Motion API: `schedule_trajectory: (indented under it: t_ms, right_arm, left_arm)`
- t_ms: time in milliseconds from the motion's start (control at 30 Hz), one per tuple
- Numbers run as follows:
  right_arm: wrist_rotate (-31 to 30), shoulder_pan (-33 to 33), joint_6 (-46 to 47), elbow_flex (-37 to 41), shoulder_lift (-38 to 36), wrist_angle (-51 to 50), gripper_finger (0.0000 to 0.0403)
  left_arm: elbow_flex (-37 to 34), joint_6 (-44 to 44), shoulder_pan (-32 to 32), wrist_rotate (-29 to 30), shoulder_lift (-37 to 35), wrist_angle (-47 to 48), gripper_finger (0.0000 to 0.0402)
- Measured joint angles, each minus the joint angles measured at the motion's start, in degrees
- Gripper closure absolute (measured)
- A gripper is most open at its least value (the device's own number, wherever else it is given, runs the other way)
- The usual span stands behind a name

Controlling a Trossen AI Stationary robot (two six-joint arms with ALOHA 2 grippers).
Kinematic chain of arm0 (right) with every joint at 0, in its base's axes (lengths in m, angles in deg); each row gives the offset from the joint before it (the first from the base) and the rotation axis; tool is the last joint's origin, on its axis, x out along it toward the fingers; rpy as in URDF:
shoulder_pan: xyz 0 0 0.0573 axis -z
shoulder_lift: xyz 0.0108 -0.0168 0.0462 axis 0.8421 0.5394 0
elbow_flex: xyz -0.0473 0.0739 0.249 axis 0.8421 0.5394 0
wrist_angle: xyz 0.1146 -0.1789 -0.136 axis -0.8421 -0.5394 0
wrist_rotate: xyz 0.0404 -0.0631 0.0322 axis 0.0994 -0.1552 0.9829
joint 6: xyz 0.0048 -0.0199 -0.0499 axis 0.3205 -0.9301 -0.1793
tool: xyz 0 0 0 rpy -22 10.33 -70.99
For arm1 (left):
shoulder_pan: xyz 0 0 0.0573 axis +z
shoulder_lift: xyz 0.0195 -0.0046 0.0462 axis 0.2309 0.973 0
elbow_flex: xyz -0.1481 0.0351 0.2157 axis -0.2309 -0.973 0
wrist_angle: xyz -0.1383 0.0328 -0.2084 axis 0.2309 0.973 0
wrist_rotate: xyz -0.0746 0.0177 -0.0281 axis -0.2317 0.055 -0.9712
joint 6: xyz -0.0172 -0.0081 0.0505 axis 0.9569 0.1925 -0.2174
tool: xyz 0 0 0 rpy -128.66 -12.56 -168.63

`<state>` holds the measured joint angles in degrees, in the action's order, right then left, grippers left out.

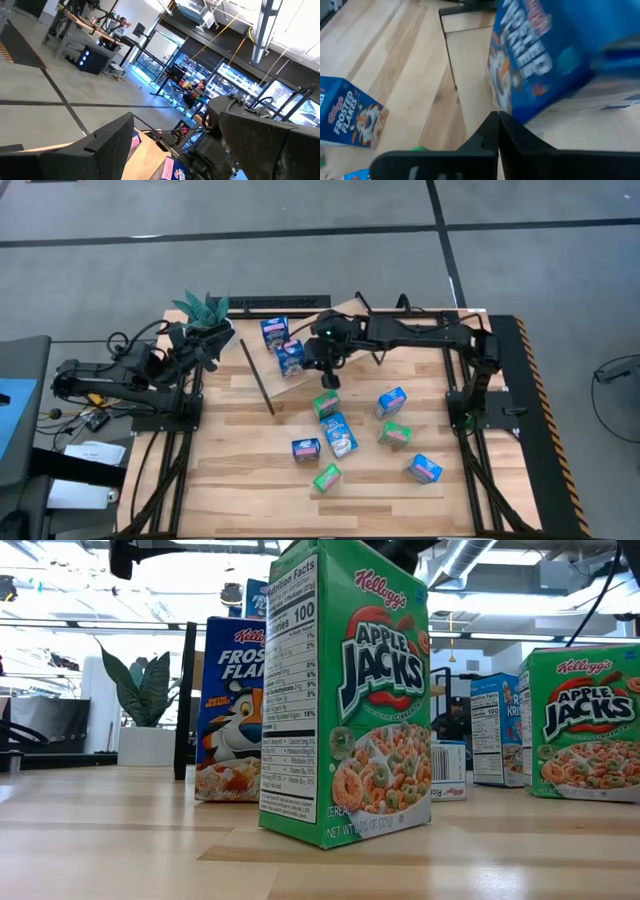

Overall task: Stack cereal on shelf
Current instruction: Put the right blue cereal box on the shelf and align it with the other blue cereal box

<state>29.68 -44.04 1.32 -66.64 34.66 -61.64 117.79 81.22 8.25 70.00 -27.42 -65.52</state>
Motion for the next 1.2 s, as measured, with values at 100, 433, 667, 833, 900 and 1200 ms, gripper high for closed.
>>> schedule_trajectory:
  t_ms: [100,433,667,833,900,1200]
  right_arm:
    - [0.05,0.36,-0.21,-0.03,0.00,1.34,0.0379]
    - [0.03,0.57,-1.41,-0.17,1.00,6.34,0.0383]
    - [-0.37,0.66,-0.81,0.00,2.48,5.03,0.0383]
    - [-1.84,0.57,-1.15,-0.04,2.43,5.63,0.0385]
    - [-2.70,0.59,-1.16,-0.04,2.43,5.39,0.0383]
    - [-2.87,-0.30,2.08,-3.81,1.14,-3.11,0.0377]
  left_arm:
    - [0.02,0.00,0.00,0.75,0.00,0.02,0.0119]
    - [0.02,-1.07,0.00,1.49,0.00,0.04,0.0119]
    - [0.02,-1.49,0.00,1.49,-0.02,0.04,0.0119]
    - [0.02,-2.12,0.00,1.49,0.00,0.07,0.0119]
    - [0.01,-2.59,0.00,1.49,0.00,0.05,0.0119]
    - [0.01,-2.80,0.00,1.33,-0.01,0.04,0.0119]
